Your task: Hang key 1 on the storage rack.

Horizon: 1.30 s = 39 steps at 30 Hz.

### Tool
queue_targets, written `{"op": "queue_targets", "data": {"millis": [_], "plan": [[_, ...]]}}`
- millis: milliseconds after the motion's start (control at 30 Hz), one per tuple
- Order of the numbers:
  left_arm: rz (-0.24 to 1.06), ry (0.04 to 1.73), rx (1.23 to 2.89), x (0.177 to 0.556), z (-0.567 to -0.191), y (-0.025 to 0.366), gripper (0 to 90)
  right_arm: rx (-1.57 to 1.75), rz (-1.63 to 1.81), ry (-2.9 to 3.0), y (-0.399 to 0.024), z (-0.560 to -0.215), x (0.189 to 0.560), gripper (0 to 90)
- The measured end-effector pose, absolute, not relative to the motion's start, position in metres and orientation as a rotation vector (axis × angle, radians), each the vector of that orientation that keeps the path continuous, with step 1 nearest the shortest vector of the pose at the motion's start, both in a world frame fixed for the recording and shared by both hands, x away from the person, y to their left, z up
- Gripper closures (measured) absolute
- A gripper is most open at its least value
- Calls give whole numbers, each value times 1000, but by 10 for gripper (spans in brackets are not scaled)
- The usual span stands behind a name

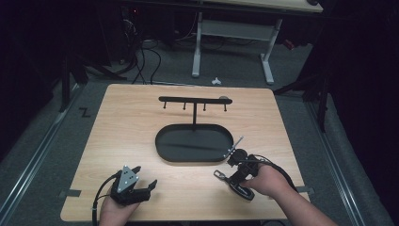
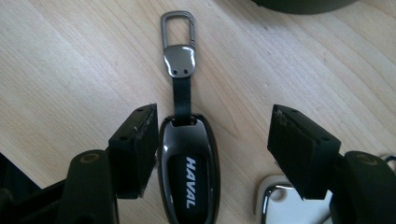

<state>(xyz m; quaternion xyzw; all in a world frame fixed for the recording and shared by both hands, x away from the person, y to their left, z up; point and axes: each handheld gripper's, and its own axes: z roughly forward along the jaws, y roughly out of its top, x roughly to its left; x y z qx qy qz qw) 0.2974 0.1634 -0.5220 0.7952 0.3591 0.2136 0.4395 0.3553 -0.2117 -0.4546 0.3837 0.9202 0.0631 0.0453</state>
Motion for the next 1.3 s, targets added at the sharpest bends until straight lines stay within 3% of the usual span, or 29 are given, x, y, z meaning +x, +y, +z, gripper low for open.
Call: {"op": "queue_targets", "data": {"millis": [800, 1033, 1133, 1300], "plan": [[524, 885, 1977, 298, -522, 163, 217, 1104, 118, 2904, -188, -477, 356, 315], [524, 883, 1977, 298, -522, 163, 217, 1100, 60, 2904, -187, -482, 355, 414], [521, 883, 1979, 298, -522, 163, 217, 1090, 83, 2888, -188, -479, 357, 544], [521, 882, 1980, 298, -522, 163, 217, 1112, 78, 2882, -190, -479, 364, 599]]}}
